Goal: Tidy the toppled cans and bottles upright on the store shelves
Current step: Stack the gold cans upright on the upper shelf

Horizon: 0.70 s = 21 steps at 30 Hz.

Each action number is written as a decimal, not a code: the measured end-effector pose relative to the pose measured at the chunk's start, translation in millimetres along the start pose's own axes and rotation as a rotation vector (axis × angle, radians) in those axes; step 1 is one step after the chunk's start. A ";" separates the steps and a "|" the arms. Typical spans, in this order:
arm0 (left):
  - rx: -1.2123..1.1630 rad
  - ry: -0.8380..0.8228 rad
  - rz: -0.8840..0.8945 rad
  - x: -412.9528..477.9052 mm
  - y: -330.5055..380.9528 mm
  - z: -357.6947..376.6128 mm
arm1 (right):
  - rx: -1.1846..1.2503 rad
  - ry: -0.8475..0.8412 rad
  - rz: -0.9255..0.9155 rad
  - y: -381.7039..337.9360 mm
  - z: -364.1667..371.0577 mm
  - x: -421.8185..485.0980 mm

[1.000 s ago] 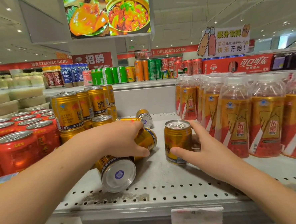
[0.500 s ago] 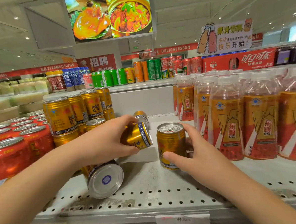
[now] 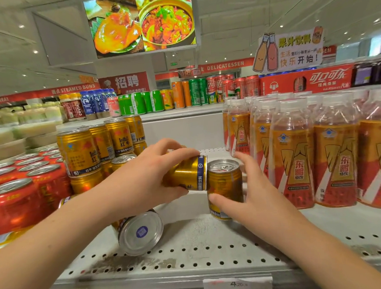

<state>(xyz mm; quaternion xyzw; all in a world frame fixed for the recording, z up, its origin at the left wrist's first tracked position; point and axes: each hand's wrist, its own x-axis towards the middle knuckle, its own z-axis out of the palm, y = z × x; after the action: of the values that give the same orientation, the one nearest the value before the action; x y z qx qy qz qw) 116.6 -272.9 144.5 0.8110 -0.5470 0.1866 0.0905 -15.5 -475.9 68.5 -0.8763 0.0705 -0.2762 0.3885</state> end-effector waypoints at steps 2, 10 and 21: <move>-0.088 -0.009 -0.029 -1.2 -2.1 -1.3 | -0.043 0.066 -0.114 -7.4 -1.3 3.5; -0.548 0.005 -0.191 -1.7 -12.1 -7.0 | -0.578 -0.034 -0.501 -32.0 -3.6 29.1; -0.528 0.070 -0.367 -22.9 -10.0 -11.0 | -0.305 0.152 -0.446 -47.0 0.3 25.7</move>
<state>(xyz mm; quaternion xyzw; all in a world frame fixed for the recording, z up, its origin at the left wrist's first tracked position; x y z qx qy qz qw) 116.0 -245.6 145.9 0.8377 -0.4179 0.0465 0.3486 1.9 -452.0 113.2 -0.8952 -0.0545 -0.4061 0.1754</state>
